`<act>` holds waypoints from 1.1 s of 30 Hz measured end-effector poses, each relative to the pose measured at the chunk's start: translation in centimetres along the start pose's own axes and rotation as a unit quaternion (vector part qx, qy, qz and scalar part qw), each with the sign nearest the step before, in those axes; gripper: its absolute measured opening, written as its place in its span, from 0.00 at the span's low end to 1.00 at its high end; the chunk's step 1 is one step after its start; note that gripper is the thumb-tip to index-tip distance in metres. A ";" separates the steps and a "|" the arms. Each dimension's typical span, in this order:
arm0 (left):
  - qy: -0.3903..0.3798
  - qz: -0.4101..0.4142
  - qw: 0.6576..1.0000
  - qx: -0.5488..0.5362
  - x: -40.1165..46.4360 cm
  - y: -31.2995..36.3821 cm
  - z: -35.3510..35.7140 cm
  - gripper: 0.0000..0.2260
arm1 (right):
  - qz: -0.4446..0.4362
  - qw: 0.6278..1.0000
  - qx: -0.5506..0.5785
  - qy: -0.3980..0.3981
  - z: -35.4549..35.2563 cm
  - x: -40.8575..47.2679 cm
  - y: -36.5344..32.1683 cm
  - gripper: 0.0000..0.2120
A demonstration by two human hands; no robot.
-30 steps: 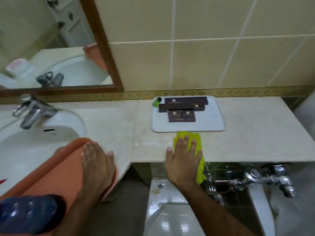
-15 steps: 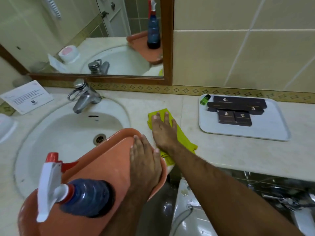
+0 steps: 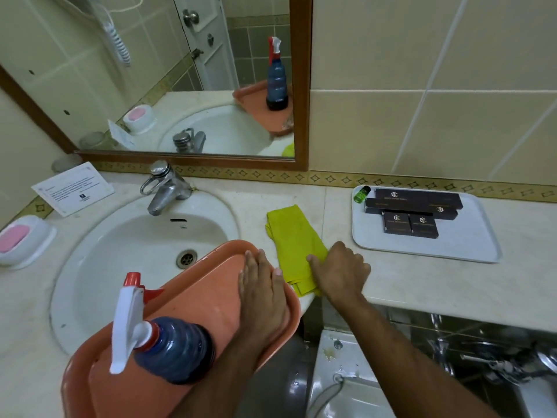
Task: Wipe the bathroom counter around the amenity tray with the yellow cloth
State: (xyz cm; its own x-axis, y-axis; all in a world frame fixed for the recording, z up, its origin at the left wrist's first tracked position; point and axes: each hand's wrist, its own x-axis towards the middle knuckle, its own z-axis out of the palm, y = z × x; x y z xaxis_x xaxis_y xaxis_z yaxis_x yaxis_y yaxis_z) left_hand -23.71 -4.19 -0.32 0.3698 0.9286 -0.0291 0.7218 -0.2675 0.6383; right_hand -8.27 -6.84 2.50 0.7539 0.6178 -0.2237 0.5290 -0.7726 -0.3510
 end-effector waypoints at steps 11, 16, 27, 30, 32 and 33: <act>-0.019 -0.376 0.720 -0.582 1.2 4.6 -5.9 0.33 | -0.143 0.915 0.293 -0.239 -12.0 -0.9 -11.6 0.06; 0.029 -0.270 0.574 -0.772 2.2 4.3 -10.1 0.36 | -0.132 0.851 0.413 -0.296 -12.5 -4.7 -9.8 0.09; 0.172 -0.351 0.906 -0.164 2.2 2.2 -7.8 0.16 | -0.118 0.976 0.081 -0.162 -1.5 -10.3 -4.7 0.16; 0.176 -0.344 0.922 -0.030 2.2 2.3 -7.6 0.21 | -0.153 0.978 0.019 -0.139 -1.3 -10.7 -4.8 0.14; 0.171 -0.326 0.928 0.065 1.4 2.4 -6.8 0.25 | -0.189 0.974 -0.020 -0.121 -1.8 -10.7 -4.3 0.12; 0.163 -0.314 0.931 0.092 1.2 3.2 -6.9 0.27 | -0.208 0.972 -0.032 -0.109 -2.4 -10.7 -4.0 0.12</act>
